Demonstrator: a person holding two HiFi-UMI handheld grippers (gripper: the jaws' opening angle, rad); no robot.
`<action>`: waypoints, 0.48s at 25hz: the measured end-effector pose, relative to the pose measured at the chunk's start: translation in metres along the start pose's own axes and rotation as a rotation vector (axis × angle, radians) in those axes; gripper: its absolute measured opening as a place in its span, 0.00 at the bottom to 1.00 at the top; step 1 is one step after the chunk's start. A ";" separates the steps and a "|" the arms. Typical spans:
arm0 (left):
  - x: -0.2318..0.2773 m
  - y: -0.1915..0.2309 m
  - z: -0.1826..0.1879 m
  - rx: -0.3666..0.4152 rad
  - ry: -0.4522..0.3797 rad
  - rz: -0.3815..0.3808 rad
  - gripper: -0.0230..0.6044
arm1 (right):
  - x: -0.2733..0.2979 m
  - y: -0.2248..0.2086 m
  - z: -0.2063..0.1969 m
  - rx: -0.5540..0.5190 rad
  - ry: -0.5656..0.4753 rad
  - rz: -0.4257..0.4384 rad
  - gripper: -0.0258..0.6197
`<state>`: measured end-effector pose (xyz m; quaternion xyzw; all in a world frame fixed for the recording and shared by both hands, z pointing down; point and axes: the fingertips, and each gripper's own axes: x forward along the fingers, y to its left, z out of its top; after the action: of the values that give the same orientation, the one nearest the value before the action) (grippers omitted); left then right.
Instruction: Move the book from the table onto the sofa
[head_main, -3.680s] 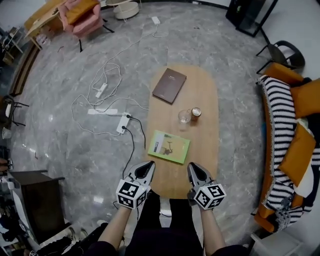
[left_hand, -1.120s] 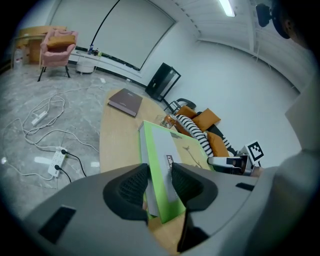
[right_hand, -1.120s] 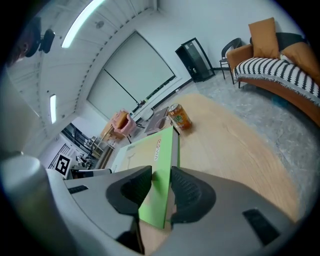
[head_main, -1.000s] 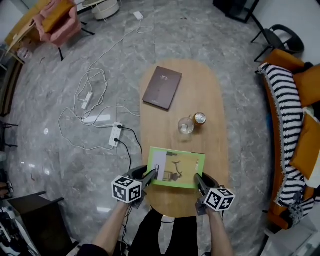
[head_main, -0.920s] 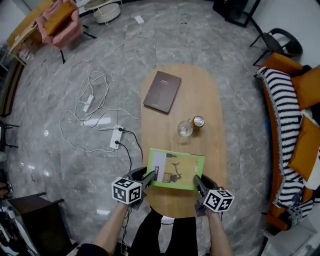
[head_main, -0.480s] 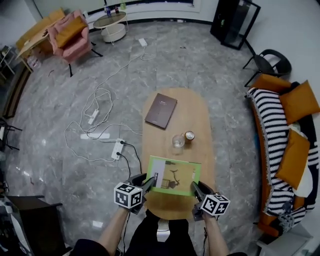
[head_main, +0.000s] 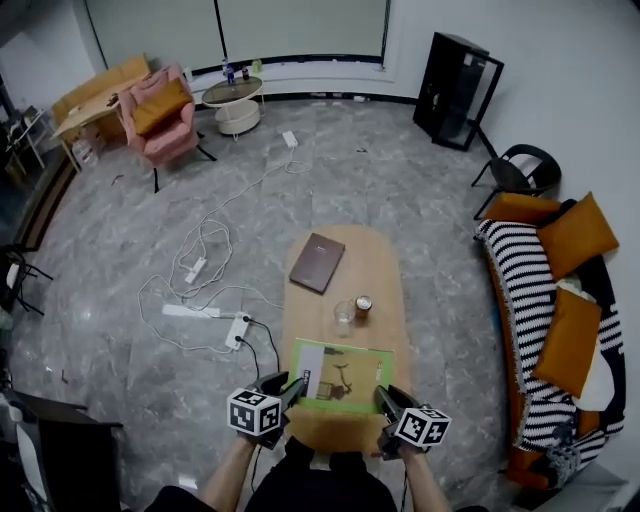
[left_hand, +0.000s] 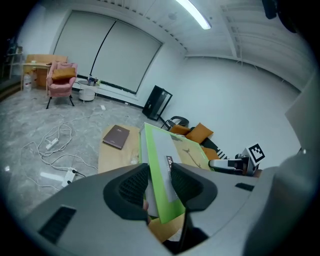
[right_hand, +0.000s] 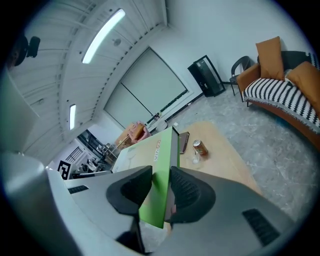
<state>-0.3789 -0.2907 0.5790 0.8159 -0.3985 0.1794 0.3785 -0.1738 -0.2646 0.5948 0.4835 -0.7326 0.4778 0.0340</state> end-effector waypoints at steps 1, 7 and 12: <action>-0.005 -0.008 0.000 0.001 -0.012 0.006 0.28 | -0.008 0.002 0.001 -0.006 -0.005 0.007 0.25; -0.032 -0.038 -0.002 0.009 -0.069 0.055 0.28 | -0.039 0.016 0.005 -0.042 -0.008 0.048 0.25; -0.039 -0.055 -0.002 0.016 -0.100 0.071 0.28 | -0.053 0.016 0.008 -0.044 -0.012 0.088 0.25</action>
<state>-0.3600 -0.2473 0.5304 0.8122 -0.4443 0.1551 0.3448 -0.1542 -0.2335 0.5529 0.4528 -0.7637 0.4597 0.0190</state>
